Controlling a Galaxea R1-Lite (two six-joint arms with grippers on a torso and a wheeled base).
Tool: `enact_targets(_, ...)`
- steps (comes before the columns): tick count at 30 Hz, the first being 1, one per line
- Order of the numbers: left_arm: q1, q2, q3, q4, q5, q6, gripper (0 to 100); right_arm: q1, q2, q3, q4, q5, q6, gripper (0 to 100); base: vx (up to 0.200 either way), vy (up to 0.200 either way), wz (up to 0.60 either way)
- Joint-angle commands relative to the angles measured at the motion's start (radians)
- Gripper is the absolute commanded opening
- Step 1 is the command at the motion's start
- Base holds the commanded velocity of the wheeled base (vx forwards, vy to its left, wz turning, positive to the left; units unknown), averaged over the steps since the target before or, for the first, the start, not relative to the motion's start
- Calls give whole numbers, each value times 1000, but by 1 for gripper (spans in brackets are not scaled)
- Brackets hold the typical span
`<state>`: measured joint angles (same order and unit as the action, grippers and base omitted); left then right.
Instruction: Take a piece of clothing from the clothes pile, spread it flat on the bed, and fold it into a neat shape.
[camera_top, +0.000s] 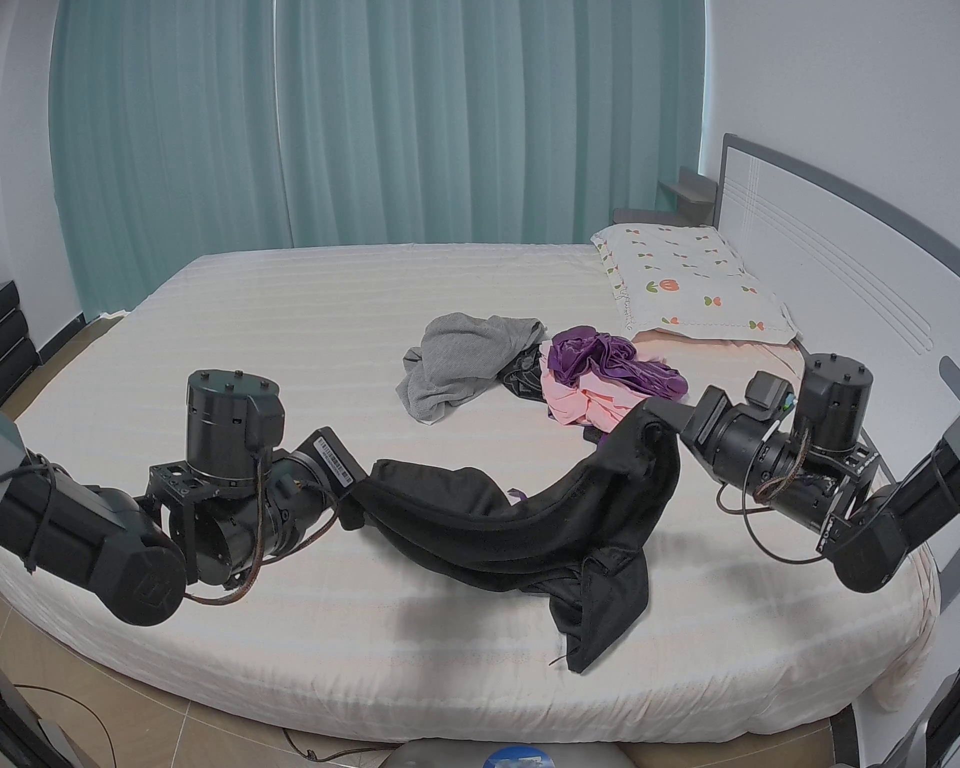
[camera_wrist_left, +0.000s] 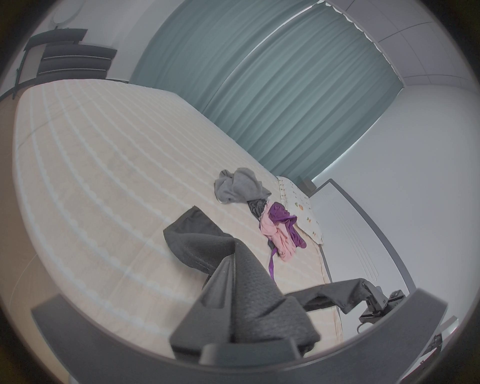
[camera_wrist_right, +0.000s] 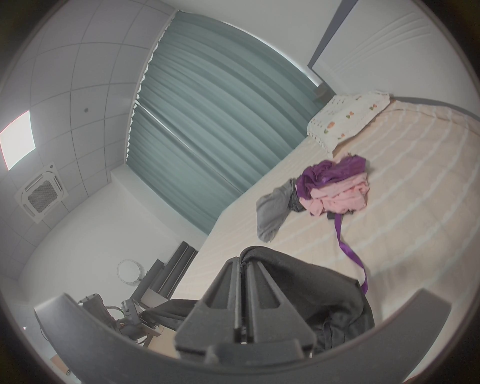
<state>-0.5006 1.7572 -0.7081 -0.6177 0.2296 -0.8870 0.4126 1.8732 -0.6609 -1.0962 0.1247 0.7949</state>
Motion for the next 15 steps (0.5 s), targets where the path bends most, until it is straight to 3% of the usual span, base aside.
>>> enact_targets(1,-9,15,22,-2,-9,-3,0,37,46,12,-2,-3,1,0,0,0,0)
enact_targets(4,-10,30,25,-2,-7,-9,0,63,40,17,-2,-28,1,0,0,0,0)
enact_targets(15,-9,34,22,-2,-9,-33,0,88,38,17,-2,-51,0,0,-200,0,0)
